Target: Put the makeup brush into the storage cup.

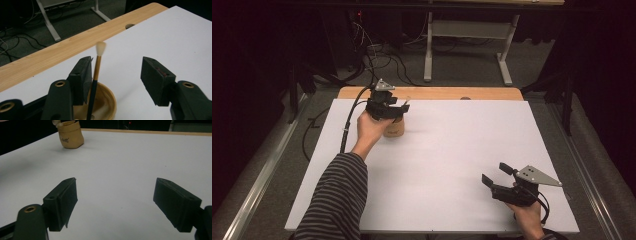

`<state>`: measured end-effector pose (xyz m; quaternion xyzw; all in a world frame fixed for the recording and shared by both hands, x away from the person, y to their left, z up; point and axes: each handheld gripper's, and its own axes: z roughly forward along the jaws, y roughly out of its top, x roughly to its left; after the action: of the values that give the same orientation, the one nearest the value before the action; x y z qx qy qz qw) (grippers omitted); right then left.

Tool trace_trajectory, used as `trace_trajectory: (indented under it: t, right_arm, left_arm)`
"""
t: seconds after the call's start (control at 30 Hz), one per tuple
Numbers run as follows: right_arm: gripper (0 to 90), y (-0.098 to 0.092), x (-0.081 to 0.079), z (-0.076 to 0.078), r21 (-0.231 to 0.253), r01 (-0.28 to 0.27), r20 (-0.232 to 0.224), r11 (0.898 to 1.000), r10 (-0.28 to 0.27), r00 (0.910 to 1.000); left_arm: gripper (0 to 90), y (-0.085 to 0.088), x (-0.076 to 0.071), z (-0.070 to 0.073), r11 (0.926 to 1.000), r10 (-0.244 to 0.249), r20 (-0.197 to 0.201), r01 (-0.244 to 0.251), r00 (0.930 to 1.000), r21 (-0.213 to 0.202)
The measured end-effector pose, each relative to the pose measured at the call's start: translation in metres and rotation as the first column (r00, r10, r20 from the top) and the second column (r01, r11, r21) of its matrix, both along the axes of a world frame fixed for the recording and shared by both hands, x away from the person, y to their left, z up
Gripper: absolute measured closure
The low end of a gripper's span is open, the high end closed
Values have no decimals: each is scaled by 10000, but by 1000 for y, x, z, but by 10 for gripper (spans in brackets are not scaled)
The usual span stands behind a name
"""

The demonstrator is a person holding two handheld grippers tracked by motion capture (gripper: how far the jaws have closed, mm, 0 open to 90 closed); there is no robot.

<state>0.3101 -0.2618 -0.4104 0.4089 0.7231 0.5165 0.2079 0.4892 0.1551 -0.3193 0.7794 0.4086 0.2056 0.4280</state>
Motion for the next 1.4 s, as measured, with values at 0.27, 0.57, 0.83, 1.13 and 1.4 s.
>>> trace_trajectory:
  t: [0.27, 0.57, 0.83, 1.13, 1.4]
  right_arm:
    - [209, 0, 0, 0, -22, -18, 43, 10000, 18, 10000]
    - [209, 0, 0, 0, -35, -25, 26, 10000, 26, 10000]
    - [209, 0, 0, 0, -37, -36, 48, 10000, 37, 10000]
    - [209, 0, 0, 0, -49, -45, 28, 10000, 46, 10000]
    - [209, 0, -1, 0, -59, -12, 29, 10000, 12, 10000]
  left_arm:
    - [423, 0, -4, 3, 9999, -103, 78, 102, 9999, 50]
    - [421, 0, -9, 6, 9997, -221, 154, 220, 9996, 73]
    - [420, 2, -14, 6, 9996, -287, 182, 288, 9994, -42]
    - [417, 3, -20, 5, 9992, -397, 205, 398, 9990, -67]
    - [415, 7, -26, 5, 9991, -383, 250, 388, 9990, -185]
